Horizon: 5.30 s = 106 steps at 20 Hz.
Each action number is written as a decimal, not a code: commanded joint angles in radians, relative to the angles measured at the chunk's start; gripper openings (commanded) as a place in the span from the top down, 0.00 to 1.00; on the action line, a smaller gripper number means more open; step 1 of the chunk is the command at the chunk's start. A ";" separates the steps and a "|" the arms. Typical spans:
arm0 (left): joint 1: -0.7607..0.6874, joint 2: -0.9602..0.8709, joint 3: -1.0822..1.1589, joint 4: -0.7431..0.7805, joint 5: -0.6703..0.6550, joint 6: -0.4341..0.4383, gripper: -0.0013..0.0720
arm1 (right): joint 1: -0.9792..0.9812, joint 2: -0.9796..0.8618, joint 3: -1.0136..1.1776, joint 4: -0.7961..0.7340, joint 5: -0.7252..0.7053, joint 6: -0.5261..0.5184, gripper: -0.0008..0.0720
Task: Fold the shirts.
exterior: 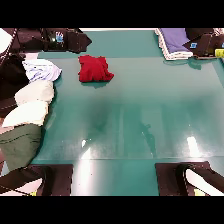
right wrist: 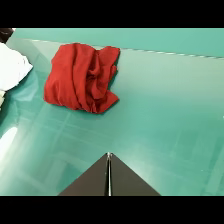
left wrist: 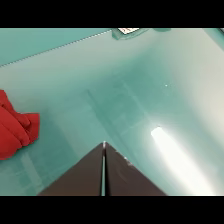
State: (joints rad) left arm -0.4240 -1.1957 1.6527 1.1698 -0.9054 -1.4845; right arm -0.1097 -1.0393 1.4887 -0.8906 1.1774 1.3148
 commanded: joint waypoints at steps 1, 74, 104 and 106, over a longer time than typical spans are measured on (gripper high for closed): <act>0.000 0.000 0.000 0.000 0.000 0.000 0.94 | 0.000 0.000 0.001 0.000 0.000 0.000 0.97; -0.011 -0.402 -0.095 -0.110 -0.114 -0.089 0.10 | 0.000 0.211 0.001 0.034 -0.074 0.001 0.97; 0.146 -0.495 0.056 -0.043 -0.240 -0.033 0.94 | 0.203 -0.166 -0.885 0.139 -0.092 -0.014 0.34; 0.146 -0.495 0.056 -0.043 -0.237 -0.033 0.94 | 0.284 -0.237 -0.842 0.149 -0.131 -0.015 0.34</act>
State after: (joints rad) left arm -0.2813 -1.6917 1.7073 1.1137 -1.1328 -1.5173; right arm 0.0734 -1.1774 0.6621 -0.8234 1.1534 1.3251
